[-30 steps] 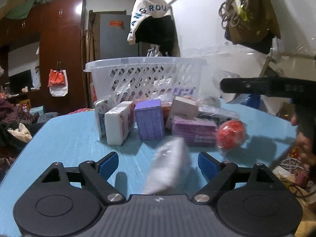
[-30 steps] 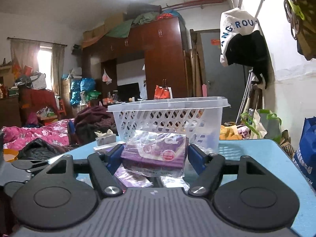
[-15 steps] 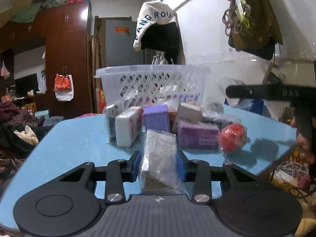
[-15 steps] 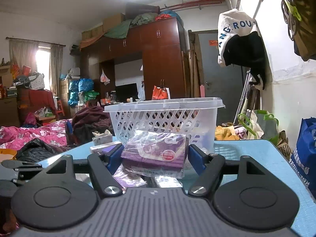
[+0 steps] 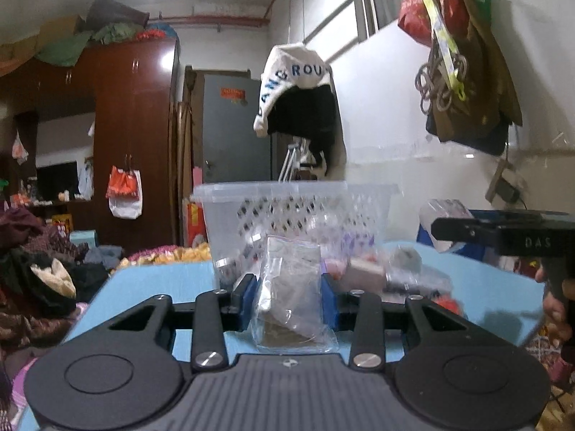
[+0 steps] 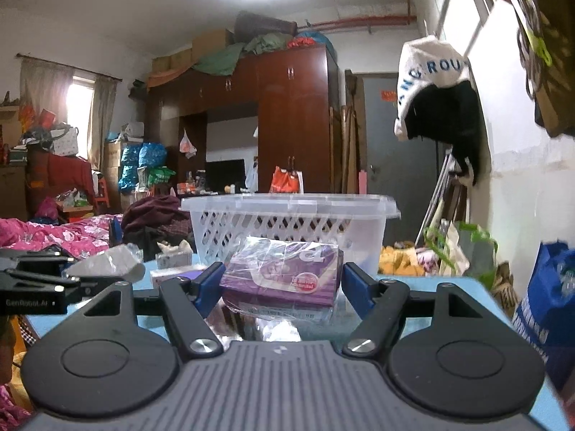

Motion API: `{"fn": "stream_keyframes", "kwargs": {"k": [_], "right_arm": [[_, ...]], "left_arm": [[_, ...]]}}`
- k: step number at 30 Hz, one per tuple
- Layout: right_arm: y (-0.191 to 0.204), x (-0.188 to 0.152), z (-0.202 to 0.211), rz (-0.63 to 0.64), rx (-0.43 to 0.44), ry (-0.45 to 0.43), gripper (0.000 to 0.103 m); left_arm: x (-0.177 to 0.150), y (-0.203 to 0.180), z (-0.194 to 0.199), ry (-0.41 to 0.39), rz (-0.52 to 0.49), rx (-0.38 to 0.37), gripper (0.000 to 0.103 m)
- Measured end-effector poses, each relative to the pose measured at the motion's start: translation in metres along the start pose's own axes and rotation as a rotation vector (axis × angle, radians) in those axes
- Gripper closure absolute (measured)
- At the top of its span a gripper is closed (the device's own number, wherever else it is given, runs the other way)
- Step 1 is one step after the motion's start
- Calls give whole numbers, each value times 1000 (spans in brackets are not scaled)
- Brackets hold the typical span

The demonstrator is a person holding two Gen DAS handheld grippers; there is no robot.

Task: Organize objects
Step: 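Carry both items toward the white basket and open the right gripper over it, then grasp the red bagged ball with the left gripper while the right grasps a clear white packet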

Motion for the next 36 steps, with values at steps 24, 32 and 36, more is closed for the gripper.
{"fn": "stream_keyframes", "kwargs": {"k": [24,32,36], "right_arm": [[-44,105,-142,22,-76,95,0],[-42,30,-57,-117,-5,192,0],[-43,-25,-14,-171,34,168,4]], "left_arm": [[137,29,-178,170,88,21,25],[83,24,-70,113,81,-12,15],[31,13,-34,107,106,-24,15]]}}
Point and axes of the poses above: each gripper's, at about its wrist camera, not at the fingertips, and z roughly against the way its jaws point, y to its left, x to its top, the point moved 9 cm from there along -z, roughly the way its jaws point, and after that the axes turned 7 degrees about y, right-handed, at the moved point
